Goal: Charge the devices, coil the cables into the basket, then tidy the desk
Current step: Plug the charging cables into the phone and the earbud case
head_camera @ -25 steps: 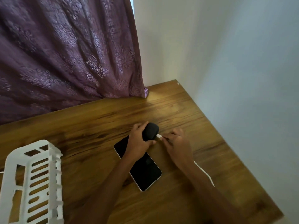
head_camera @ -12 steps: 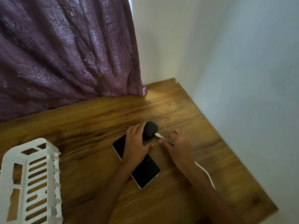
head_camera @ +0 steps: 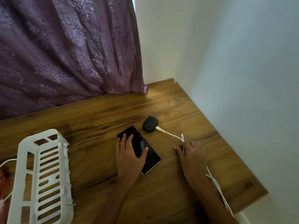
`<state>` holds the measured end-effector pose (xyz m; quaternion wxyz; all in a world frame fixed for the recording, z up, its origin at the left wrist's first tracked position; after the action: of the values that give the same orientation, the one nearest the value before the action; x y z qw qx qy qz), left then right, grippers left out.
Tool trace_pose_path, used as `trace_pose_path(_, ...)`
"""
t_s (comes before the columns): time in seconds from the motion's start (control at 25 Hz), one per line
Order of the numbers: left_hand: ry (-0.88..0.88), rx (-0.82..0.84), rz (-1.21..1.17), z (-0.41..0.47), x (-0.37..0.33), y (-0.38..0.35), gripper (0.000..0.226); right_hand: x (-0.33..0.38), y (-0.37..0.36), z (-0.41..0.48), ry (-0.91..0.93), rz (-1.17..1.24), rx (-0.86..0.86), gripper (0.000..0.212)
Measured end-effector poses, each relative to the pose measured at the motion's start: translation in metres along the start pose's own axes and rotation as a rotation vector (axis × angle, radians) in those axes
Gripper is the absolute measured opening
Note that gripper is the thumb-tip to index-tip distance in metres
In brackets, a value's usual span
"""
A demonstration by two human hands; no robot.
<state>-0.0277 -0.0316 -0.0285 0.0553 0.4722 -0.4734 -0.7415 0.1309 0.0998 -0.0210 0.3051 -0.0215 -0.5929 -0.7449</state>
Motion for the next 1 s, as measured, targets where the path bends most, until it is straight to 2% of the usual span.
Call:
trace_pose_path(0.16, 0.007, 0.087, 0.041, -0.008, -0.007, -0.006, 0.085, 0.006, 0.003, -0.004, 0.004, -0.042, -0.032, 0.016)
trace_pose_path(0.24, 0.005, 0.126, 0.067, -0.009, -0.007, -0.007, 0.086, 0.009, 0.006, -0.004, -0.052, -0.019, 0.011, 0.014)
trace_pose_path(0.4, 0.028, 0.167, 0.051, -0.013, -0.004, -0.005, 0.086, 0.012, 0.006, -0.007, -0.289, 0.122, 0.320, 0.017)
trace_pose_path(0.56, 0.043, 0.173, 0.002, -0.018, -0.003, -0.002, 0.080, 0.021, 0.005, -0.016, -0.398, 0.369, 0.580, 0.020)
trace_pose_path(0.68, 0.111, 0.089, -0.171, -0.026, -0.004, 0.006, 0.070, 0.035, 0.003, -0.025, -0.434, 0.551, 0.606, 0.010)
trace_pose_path(0.76, 0.221, 0.028, -0.331, -0.032, -0.007, 0.010, 0.062, 0.045, -0.001, -0.029, -0.427, 0.639, 0.628, 0.006)
trace_pose_path(0.92, 0.554, -0.042, -0.943, -0.035, -0.008, 0.009, 0.053, 0.055, -0.009, -0.034, -0.515, 0.755, 0.715, 0.008)
trace_pose_path(1.0, 0.615, -0.100, -1.073, -0.033, -0.008, 0.015, 0.040, 0.056, -0.009, -0.034, -0.584, 0.811, 0.722, 0.009)
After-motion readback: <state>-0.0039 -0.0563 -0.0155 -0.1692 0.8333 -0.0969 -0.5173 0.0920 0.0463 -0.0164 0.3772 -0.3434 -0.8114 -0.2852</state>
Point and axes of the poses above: each hand's wrist, its own z-axis towards the middle knuckle, its own y-axis out of the back of the hand, x = y × z, the point moved 5 cm from there along z, towards the middle knuckle, and after that the axes turned 9 degrees about -y, right-handed, at the moved point
